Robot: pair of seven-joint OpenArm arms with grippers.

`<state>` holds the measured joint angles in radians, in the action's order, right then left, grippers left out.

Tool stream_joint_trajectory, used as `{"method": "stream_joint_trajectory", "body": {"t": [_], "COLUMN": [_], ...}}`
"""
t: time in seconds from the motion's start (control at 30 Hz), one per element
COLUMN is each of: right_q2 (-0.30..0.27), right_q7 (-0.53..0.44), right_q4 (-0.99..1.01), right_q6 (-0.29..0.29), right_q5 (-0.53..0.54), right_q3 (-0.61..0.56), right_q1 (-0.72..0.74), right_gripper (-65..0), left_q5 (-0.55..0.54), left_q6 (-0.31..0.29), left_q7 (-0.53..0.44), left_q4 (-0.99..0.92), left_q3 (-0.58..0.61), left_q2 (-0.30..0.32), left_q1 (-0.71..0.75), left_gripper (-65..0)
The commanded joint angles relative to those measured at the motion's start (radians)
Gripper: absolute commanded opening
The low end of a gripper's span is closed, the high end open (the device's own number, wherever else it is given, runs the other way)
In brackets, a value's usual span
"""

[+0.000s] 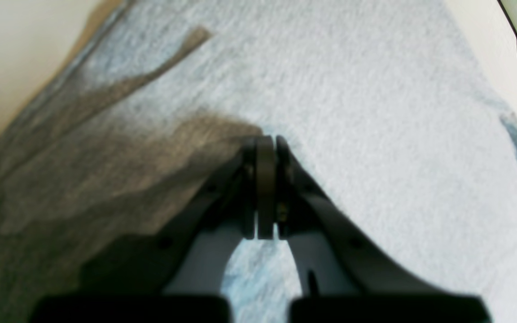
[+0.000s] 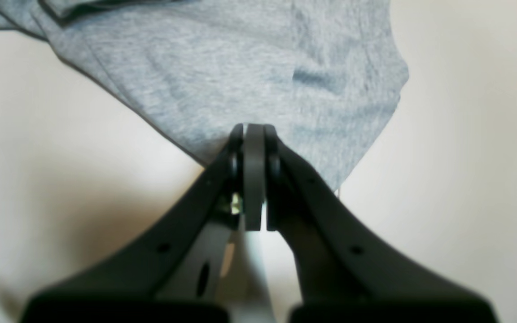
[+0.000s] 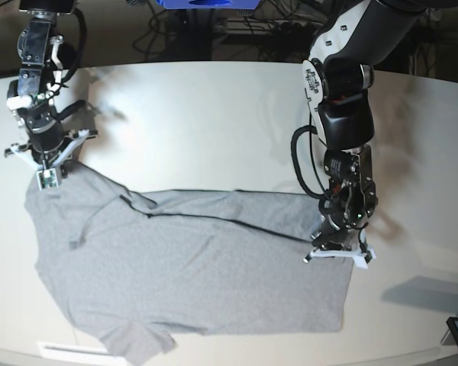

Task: Fold the T-shirt properly
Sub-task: 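Lower the left gripper onto the shirt's side edge and grasp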

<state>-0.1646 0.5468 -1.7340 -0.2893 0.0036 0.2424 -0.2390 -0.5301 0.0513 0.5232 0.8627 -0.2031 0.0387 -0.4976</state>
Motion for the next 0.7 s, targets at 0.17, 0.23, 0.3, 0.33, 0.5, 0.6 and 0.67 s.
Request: {"method": "stream_joint_trajectory", "body": {"t": [0.17, 0.23, 0.3, 0.33, 0.5, 0.6, 0.67], "right_q2": [-0.010, -0.010, -0.010, -0.010, 0.020, 0.023, 0.020], "right_q7": [-0.026, -0.026, -0.026, -0.026, -0.026, -0.008, 0.043], "right_q4": [-0.016, -0.017, -0.017, -0.021, -0.031, -0.048, -0.067], "right_q6": [0.005, 0.005, 0.005, 0.005, 0.005, -0.001, -0.052], "right_q5": [0.006, 0.006, 0.006, 0.008, 0.008, 0.008, 0.008], "right_q3": [0.005, 0.004, 0.004, 0.002, 0.002, -0.008, -0.048], "right_q1": [0.010, 0.014, 0.017, 0.019, 0.050, 0.060, 0.077], "right_gripper": [-65.0, -65.0, -65.0, -65.0, -64.6, -61.7, -57.6], "left_q5": [-0.006, 0.001, 0.001, 0.001, 0.078, 0.161, 0.179], "left_q6": [-0.003, -0.003, -0.003, -0.003, -0.006, -0.006, -0.006], "left_q7": [-0.007, 0.001, 0.027, 0.030, 0.027, 0.025, 0.025], "left_q4": [0.200, 0.309, 0.385, 0.418, 0.476, 0.481, 0.488], "left_q3": [0.009, 0.009, 0.009, 0.009, 0.064, 0.118, 0.123], "left_q2": [0.037, 0.042, 0.042, 0.043, 0.077, 0.085, 0.085], "left_q1": [0.095, 0.155, 0.196, 0.213, 0.245, 0.244, 0.248], "left_gripper": [-65.0, -65.0, -65.0, -65.0, -65.0, -62.1, -55.4]}}
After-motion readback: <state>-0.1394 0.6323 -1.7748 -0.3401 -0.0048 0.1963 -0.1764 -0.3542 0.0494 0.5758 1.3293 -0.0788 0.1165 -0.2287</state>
